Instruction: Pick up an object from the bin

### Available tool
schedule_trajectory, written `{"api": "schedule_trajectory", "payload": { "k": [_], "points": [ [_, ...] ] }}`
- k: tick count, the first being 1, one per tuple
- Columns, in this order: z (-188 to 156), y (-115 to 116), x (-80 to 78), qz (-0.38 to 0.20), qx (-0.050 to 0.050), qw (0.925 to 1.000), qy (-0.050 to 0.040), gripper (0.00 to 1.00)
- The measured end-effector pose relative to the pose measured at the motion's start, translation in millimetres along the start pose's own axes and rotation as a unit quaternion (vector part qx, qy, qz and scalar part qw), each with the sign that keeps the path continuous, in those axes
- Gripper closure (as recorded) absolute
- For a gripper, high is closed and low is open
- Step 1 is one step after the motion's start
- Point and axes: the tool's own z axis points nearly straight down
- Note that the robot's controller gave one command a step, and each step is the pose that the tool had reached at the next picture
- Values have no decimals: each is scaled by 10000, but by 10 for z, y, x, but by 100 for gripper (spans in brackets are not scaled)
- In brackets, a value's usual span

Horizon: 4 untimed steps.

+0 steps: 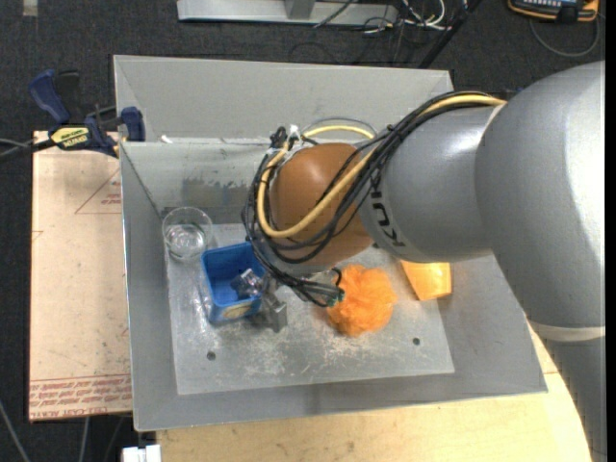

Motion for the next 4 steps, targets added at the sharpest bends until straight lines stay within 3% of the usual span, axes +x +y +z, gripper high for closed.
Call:
{"api": "schedule_trajectory", "payload": {
  "k": [4],
  "points": [
    [0,1,1,-2,-2,10000,1,100]
  ]
}}
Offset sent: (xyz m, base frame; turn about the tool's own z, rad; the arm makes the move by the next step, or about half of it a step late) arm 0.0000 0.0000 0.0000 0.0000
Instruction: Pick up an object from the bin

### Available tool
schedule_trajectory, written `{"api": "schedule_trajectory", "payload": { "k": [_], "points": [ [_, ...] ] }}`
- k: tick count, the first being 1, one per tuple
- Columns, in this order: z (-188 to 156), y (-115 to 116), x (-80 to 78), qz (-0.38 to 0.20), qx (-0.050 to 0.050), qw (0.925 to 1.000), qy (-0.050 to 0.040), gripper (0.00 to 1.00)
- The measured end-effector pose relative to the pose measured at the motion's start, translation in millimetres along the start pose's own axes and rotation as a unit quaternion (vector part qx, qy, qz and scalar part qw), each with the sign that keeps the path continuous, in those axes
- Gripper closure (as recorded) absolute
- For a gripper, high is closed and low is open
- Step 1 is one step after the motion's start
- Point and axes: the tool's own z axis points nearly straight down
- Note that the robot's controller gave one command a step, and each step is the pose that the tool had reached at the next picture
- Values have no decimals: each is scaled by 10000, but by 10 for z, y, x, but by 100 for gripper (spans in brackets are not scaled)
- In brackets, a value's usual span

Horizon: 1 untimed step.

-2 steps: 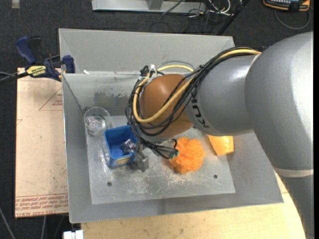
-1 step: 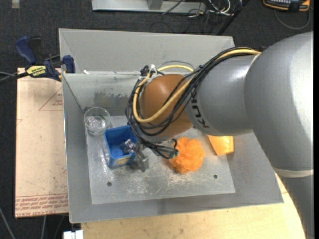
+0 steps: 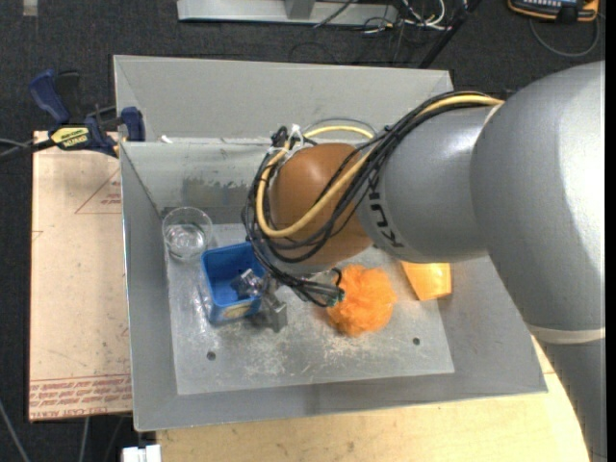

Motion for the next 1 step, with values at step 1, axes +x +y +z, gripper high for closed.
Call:
{"api": "schedule_trajectory", "payload": {
  "k": [1],
  "points": [
    [0,0,0,0,0,10000,0,100]
  ]
}}
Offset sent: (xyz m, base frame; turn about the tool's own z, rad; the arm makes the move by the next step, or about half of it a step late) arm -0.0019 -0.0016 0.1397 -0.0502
